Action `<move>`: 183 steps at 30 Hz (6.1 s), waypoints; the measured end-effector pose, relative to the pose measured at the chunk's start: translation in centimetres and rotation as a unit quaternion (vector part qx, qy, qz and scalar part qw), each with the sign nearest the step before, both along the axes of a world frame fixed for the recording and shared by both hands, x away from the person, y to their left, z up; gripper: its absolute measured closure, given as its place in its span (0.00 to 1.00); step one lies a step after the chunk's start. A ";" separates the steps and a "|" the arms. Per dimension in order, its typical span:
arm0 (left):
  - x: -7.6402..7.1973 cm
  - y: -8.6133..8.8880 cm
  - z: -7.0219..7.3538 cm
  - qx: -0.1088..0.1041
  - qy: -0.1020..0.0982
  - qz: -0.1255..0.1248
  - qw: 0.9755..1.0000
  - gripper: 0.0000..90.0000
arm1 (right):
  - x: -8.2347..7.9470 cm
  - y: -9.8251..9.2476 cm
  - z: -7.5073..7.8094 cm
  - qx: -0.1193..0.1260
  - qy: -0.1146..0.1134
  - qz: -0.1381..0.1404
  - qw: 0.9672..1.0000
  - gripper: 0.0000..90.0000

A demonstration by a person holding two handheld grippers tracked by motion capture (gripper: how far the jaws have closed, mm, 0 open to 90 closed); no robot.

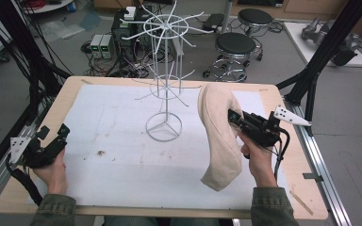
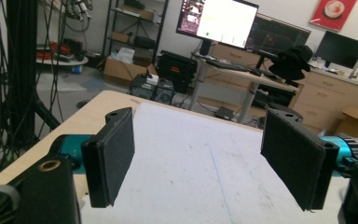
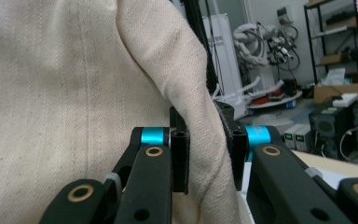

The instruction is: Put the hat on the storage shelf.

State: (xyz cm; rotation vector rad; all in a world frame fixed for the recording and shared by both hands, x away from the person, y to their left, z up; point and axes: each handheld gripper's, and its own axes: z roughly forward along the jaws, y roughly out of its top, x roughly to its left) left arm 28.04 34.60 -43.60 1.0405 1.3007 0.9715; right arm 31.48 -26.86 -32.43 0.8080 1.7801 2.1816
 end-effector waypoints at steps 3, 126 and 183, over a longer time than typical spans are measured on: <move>-0.4 0.3 -0.2 -0.001 0.005 -0.006 1.000 0.29 | -0.3 0.6 0.9 -0.003 -0.013 0.003 1.000 0.86; -0.6 -1.4 0.3 0.014 -0.017 -0.034 0.999 0.29 | 13.5 1.6 14.2 -0.028 0.003 -0.054 0.998 0.21; -1.7 -0.9 0.1 -0.010 -0.013 -0.038 0.999 0.29 | -4.5 -2.7 -1.1 -0.170 0.048 -0.422 0.889 0.12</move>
